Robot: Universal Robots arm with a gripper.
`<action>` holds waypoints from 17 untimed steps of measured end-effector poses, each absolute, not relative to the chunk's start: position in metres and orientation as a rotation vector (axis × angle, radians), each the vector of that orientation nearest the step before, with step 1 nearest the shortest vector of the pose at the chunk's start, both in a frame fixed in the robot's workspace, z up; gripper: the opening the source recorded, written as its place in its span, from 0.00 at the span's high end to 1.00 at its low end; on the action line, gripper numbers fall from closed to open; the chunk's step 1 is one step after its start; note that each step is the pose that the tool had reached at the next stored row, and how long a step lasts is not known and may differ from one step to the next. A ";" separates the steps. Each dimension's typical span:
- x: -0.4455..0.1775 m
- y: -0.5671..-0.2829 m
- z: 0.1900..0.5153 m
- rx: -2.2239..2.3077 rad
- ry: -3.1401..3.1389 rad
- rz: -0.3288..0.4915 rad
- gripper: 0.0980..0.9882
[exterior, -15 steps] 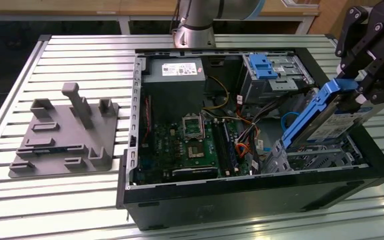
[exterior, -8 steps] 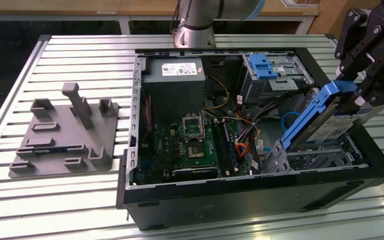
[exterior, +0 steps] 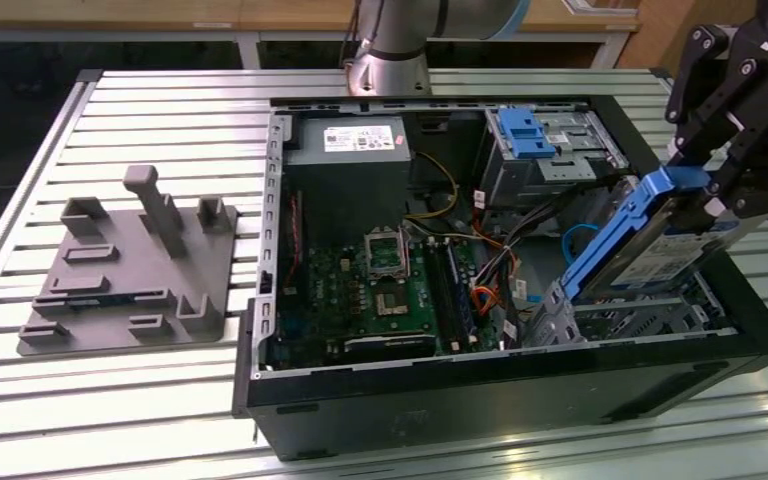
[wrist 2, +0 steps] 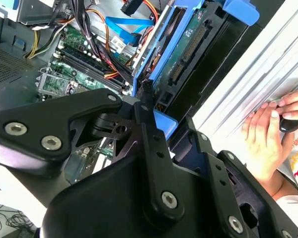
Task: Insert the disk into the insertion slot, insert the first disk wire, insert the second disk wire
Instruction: 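Insert the disk into the insertion slot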
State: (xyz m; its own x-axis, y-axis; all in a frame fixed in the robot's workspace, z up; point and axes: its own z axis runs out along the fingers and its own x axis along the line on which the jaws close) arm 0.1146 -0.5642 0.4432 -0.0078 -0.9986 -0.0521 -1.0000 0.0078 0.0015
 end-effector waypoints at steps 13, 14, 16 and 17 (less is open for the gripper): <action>0.115 -0.565 0.433 -2.188 2.206 0.063 0.70; 0.115 -0.565 0.432 -2.189 2.206 0.063 0.70; 0.115 -0.565 0.429 -2.189 2.206 0.064 0.70; 0.115 -0.565 0.428 -2.189 2.206 0.064 0.70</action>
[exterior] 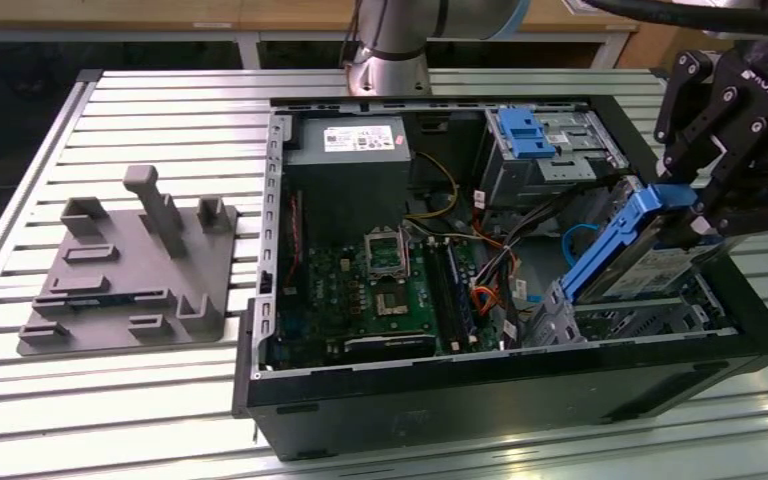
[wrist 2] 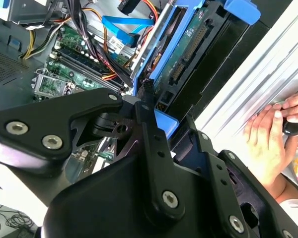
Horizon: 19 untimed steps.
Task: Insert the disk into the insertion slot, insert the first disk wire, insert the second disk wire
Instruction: 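Insert the disk into the insertion slot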
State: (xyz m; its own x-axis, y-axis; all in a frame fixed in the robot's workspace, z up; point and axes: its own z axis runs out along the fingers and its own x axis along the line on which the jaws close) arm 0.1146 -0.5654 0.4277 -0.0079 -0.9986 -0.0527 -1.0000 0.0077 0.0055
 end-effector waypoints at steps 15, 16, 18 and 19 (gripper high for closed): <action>0.115 -0.567 0.402 -2.190 2.207 0.066 0.70; 0.115 -0.567 0.400 -2.190 2.207 0.066 0.70; 0.115 -0.567 0.397 -2.190 2.207 0.065 0.70; 0.115 -0.567 0.395 -2.190 2.207 0.065 0.70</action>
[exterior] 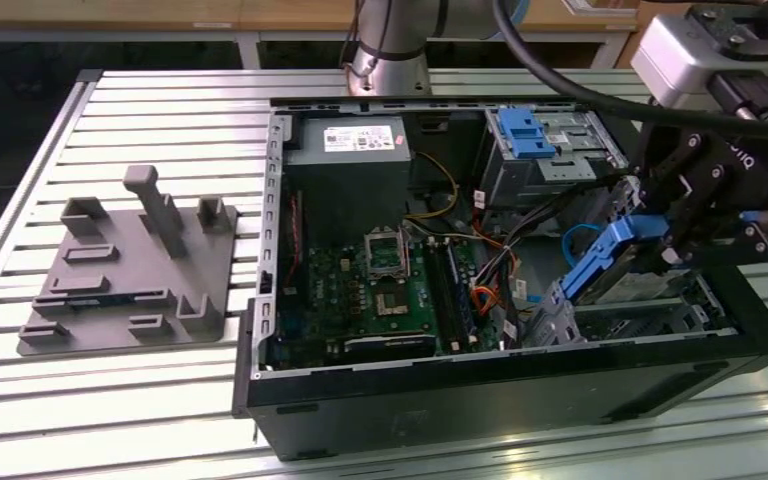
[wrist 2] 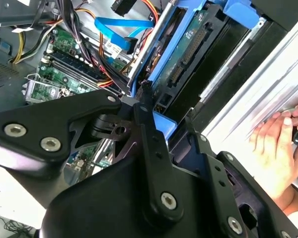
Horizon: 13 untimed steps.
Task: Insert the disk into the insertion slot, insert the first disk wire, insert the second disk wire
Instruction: 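Insert the disk into the insertion slot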
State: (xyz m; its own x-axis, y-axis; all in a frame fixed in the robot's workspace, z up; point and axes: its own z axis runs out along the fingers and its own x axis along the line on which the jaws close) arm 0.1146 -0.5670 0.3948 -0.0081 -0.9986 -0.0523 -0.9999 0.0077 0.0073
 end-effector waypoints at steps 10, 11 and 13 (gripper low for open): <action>0.115 -0.567 0.391 -2.190 2.207 0.066 0.56; 0.115 -0.567 0.391 -2.190 2.207 0.066 0.56; 0.115 -0.567 0.391 -2.190 2.207 0.066 0.56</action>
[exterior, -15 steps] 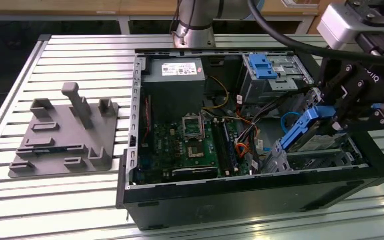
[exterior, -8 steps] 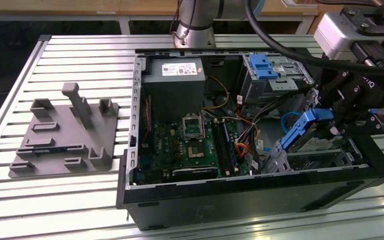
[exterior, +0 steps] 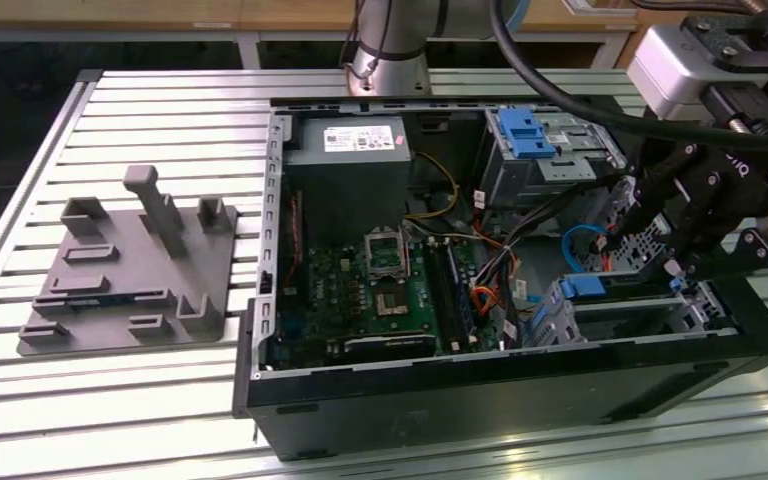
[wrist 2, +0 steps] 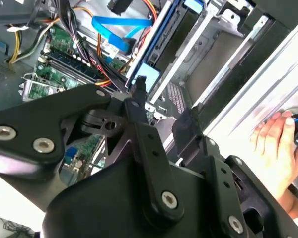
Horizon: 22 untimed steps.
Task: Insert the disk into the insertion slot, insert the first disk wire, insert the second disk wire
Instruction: 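Insert the disk into the insertion slot, then insert the first disk wire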
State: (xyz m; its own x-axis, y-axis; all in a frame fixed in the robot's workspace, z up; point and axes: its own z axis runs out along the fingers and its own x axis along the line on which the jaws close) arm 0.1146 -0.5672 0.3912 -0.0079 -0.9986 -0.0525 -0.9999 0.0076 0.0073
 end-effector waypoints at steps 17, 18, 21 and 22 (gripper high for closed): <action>0.115 -0.562 0.391 -2.197 2.214 0.049 0.56; 0.115 -0.559 0.391 -2.200 2.217 0.043 0.56; 0.115 -0.552 0.391 -2.220 2.237 -0.001 0.56; 0.115 -0.549 0.391 -2.229 2.247 -0.022 0.56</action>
